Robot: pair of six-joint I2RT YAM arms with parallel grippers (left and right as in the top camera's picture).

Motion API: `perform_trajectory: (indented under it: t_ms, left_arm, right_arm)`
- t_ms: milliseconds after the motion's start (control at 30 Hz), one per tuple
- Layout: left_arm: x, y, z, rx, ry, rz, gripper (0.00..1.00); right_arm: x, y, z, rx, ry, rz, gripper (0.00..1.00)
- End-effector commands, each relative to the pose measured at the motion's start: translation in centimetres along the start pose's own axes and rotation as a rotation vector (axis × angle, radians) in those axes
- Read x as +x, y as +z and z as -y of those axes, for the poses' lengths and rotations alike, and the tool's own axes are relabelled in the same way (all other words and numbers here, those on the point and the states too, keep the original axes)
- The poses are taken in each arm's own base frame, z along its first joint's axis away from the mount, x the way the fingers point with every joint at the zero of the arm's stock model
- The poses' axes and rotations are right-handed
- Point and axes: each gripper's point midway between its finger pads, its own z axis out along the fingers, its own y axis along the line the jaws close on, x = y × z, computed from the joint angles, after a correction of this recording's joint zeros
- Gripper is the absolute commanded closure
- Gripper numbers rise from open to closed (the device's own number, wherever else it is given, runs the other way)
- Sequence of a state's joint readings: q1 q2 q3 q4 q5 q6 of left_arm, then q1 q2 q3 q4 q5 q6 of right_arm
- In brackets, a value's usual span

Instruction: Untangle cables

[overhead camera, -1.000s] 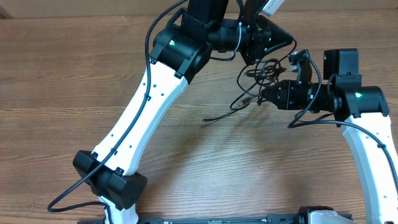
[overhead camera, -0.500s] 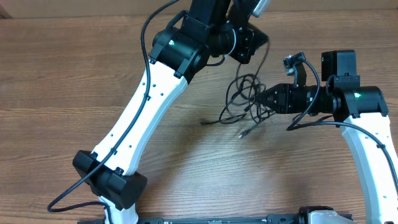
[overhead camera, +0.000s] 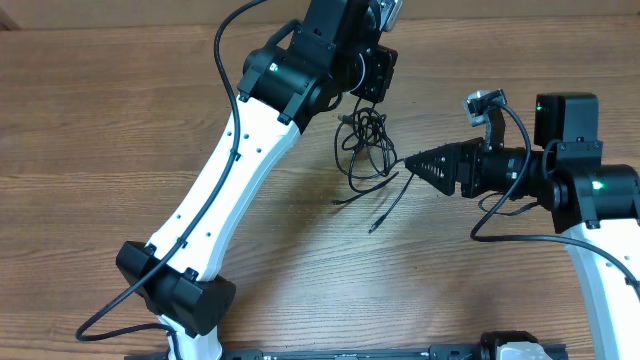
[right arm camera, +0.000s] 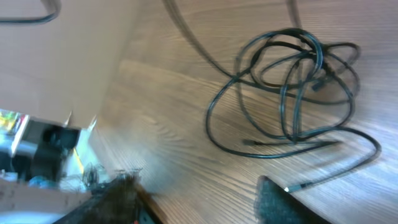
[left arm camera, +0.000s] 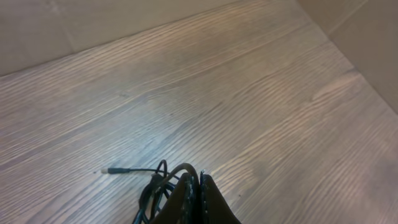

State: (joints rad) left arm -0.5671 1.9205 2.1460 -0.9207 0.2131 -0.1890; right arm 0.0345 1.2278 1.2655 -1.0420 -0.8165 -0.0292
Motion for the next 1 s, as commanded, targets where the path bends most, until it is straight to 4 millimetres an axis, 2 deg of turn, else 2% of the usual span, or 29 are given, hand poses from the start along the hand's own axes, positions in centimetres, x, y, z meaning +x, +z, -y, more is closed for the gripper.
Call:
perform_trajectory:
  t_ms: [0,100,233,433,567,800,967]
  left_arm:
    - [-0.7,-0.8,1.1,0.06,-0.005,0.021,0.96]
    - [-0.7,-0.8,1.1,0.06,-0.004,0.021,0.96]
    - [-0.7,-0.8,1.1,0.061,-0.004,0.021,0.96]
    - [-0.7,-0.8,1.1,0.061,-0.004,0.022,0.96]
    - [-0.8,-0.8,1.2,0.061,-0.004,0.024,0.96]
    - [-0.9,-0.8,1.2,0.062,-0.003,0.028,0.96]
    - [-0.9,-0.8,1.2,0.064,-0.018,0.028,0.96]
  right_arm:
    - [0.0,0.2,2.9,0.155,0.003,-0.007,0.18]
    - [0.0,0.5,5.0,0.235,0.017,-0.022,0.13]
    - [-0.3,1.4,7.1,0.291,0.032,-0.039,0.13]
    - [-0.1,3.9,9.9,0.294,0.08,-0.098,0.16]
    - [-0.1,5.7,9.9,0.216,0.1,-0.125,0.16]
    - [0.3,8.1,9.7,0.184,0.051,-0.169,0.12]
    - [0.3,8.8,9.7,0.177,0.039,-0.175,0.11]
